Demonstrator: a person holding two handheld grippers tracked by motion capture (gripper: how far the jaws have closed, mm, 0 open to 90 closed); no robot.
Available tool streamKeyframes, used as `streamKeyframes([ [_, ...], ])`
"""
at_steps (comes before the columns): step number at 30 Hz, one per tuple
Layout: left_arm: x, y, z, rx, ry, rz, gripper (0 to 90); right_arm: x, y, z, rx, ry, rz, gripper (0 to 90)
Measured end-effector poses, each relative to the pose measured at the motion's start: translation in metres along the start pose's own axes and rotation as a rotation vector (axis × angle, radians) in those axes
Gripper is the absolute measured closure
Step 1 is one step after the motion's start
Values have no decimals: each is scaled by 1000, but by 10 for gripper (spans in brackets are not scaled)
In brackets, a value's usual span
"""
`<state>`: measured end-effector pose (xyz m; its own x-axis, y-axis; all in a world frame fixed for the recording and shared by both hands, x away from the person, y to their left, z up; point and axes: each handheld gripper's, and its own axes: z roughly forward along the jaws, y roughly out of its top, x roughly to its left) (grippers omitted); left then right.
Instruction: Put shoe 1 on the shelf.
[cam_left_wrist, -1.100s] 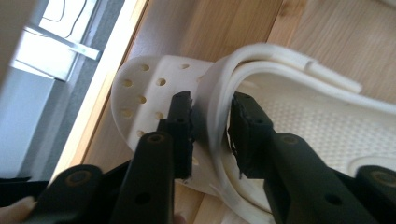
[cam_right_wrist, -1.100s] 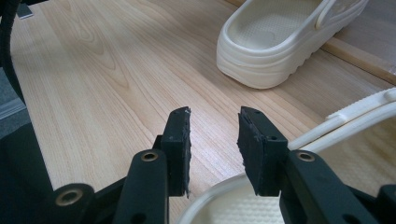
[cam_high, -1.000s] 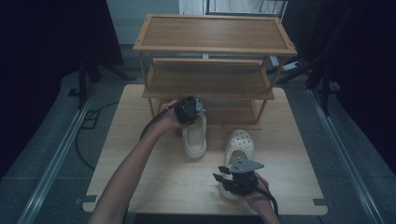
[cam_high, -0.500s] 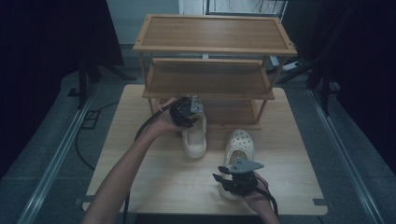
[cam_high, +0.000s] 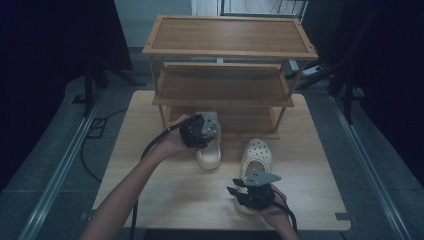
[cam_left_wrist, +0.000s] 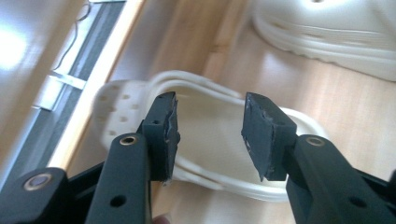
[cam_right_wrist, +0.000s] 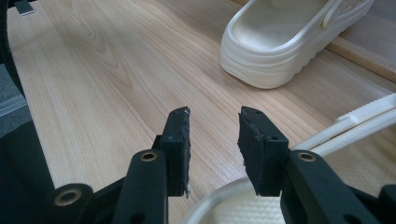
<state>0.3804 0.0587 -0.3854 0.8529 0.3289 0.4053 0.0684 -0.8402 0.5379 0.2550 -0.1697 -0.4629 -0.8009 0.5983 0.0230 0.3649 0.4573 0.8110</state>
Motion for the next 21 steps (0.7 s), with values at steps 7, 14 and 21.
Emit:
streamKeyframes([
  [7,-42,-15,6,13,-105,-11,713,0,0,-2,-3,-2,2,632],
  [14,-65,-30,17,20,-161,-61,792,-1,0,-2,-4,-6,8,629],
  [21,-81,-31,32,27,-180,-97,841,0,-1,-1,6,-4,2,625],
])
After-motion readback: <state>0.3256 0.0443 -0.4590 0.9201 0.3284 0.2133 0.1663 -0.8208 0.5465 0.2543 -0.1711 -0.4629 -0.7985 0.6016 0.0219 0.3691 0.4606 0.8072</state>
